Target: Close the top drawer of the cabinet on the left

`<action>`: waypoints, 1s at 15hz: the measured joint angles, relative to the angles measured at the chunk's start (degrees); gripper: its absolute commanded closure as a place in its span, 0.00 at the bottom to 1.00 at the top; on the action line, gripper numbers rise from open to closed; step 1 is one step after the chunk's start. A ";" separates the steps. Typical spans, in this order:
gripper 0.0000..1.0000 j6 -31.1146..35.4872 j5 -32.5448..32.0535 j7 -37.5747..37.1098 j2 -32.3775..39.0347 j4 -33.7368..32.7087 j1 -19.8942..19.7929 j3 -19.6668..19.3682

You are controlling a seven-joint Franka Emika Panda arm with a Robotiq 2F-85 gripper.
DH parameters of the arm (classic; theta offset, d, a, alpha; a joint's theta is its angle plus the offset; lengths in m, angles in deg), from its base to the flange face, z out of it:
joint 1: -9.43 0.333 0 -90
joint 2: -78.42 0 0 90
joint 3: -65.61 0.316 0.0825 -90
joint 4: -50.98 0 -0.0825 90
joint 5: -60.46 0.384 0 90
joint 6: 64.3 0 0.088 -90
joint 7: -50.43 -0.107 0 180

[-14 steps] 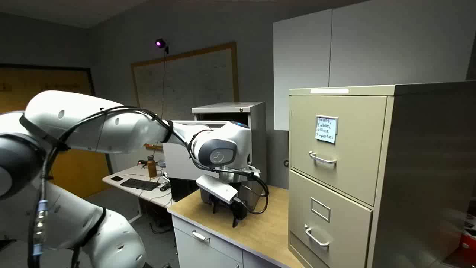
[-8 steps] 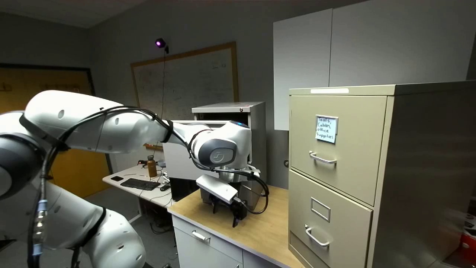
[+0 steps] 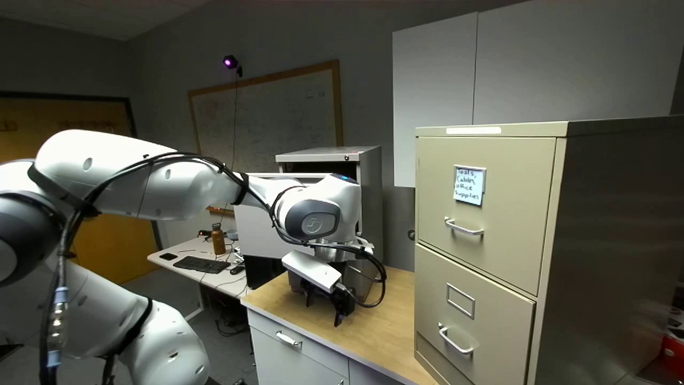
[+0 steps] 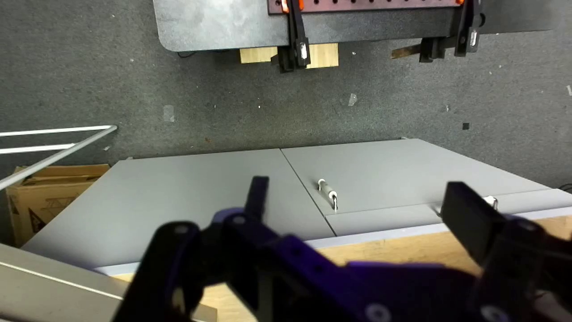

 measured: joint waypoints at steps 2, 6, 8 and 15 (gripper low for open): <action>0.00 0.00 0.00 0.00 0.00 0.00 0.00 0.00; 0.00 0.07 0.05 -0.03 0.03 0.00 -0.07 0.08; 0.00 0.47 0.14 -0.04 0.03 0.00 -0.09 0.29; 0.33 4.77 0.16 -0.28 -1.17 -0.04 0.10 3.81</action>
